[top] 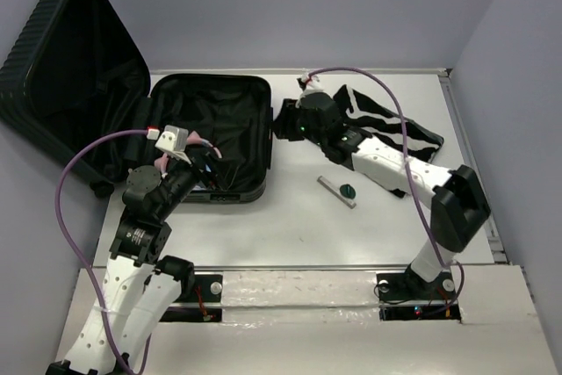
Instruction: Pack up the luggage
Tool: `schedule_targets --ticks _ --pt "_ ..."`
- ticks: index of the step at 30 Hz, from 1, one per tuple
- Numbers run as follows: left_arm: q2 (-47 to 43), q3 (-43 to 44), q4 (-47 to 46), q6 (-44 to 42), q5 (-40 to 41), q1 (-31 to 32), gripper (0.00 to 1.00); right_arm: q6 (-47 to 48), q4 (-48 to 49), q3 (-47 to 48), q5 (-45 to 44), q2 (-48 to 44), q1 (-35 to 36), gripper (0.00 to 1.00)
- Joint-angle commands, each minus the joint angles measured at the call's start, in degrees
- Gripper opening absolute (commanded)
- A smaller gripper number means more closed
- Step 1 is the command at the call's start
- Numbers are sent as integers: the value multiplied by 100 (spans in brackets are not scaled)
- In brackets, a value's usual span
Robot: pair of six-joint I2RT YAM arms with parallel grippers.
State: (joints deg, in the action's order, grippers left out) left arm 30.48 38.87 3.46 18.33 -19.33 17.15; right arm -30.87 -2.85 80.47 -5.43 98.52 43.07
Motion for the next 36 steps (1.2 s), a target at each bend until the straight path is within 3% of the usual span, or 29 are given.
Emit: schedule_targets --ticks 1,5,7,12,15,22,29,36 --pt "-16 270 -118 -101 35 -27 99 688 -337 -1224 -923 -895 -184 41" --pt "11 261 -144 -101 -44 -27 99 705 -1023 -2464 -854 -1431 -693 39" --pt "11 253 -153 -92 -44 -36 99 793 -1155 -2921 -663 -1659 -800 48" --pt "63 235 -179 -75 -88 -53 99 1373 -1296 -3064 -37 -1521 -853 64" --pt "55 226 -188 -66 -115 -54 99 1260 -1551 -2914 -518 -1327 -853 67" --pt "72 217 -215 -49 -185 -54 99 750 -1622 -3072 -959 -1476 -1029 61" --pt "55 208 -223 -57 -211 -27 99 416 -1754 -3028 -880 -984 -1134 58" --pt "63 208 -223 -57 -211 -1 99 222 -1851 -2993 -942 -668 -1187 43"
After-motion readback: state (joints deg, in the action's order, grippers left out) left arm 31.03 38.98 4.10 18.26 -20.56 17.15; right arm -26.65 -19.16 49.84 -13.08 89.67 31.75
